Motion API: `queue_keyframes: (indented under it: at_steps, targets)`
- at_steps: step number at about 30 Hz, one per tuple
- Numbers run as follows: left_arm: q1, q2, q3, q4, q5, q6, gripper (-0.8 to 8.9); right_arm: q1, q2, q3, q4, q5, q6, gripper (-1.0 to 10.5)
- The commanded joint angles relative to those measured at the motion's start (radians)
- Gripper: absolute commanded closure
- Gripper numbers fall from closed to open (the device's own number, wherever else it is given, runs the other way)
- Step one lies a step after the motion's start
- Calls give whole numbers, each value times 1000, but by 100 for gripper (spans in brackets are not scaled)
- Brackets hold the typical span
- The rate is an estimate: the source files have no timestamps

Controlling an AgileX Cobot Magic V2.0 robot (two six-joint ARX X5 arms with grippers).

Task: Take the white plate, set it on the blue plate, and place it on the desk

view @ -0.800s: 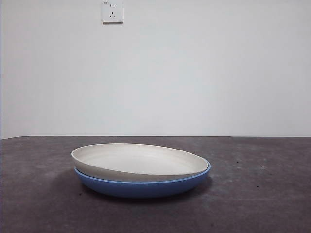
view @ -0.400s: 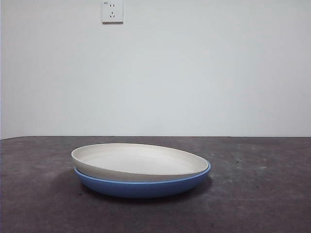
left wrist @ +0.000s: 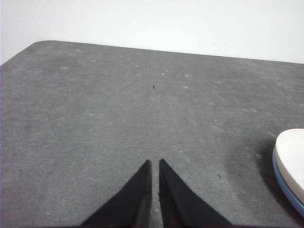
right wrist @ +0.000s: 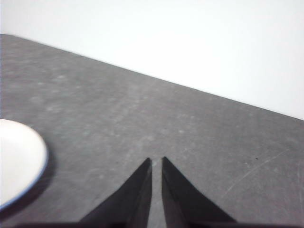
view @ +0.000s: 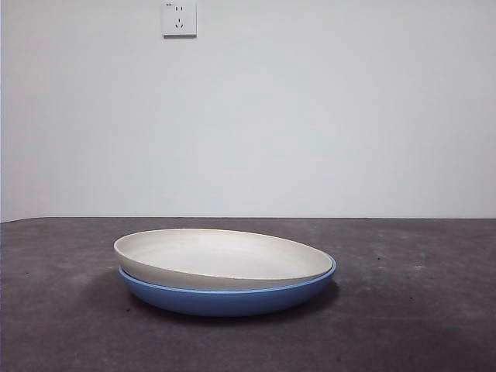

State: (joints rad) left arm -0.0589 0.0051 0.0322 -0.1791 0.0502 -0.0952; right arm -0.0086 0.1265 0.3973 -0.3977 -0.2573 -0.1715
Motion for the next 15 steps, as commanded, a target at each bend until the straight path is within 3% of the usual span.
queue_keyframes:
  at_steps: [1,7,15]
  targets:
    - [3,-2,-21,-8,-3,8,788,-10,-43,-139,156,3,42,915]
    - [3,-2,-21,-8,-3,8,788,-19,-107,-307,240,33,47,915]
    - [3,-2,-21,-8,-3,8,788,-20,-123,-377,240,147,85,914]
